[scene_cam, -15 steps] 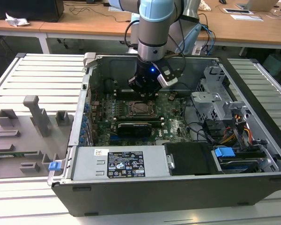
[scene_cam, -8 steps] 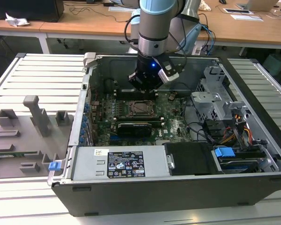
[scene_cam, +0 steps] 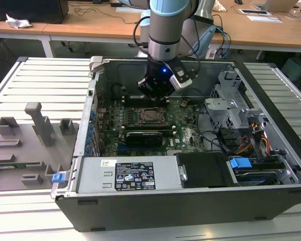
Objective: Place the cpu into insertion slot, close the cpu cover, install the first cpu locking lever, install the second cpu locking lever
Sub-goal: 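Install the first cpu locking lever, then install the second cpu locking lever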
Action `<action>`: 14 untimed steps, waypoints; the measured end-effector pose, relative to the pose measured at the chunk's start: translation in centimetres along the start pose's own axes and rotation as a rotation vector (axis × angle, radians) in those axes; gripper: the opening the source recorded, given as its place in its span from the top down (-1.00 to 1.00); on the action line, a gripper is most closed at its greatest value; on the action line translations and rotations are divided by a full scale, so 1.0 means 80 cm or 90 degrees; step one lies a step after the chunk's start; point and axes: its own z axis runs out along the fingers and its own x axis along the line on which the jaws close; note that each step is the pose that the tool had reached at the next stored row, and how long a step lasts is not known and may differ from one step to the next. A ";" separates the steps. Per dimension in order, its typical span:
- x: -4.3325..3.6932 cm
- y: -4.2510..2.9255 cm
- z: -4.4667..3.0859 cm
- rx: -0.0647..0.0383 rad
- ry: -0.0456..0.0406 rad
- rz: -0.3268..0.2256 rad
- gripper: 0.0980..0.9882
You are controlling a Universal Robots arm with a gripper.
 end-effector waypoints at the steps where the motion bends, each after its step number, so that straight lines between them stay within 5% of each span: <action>1: 0.000 -0.0007 0.0000 0.000 0.0000 0.000 0.98; 14: 0.001 -0.0123 -0.0004 0.000 -0.0001 0.000 0.98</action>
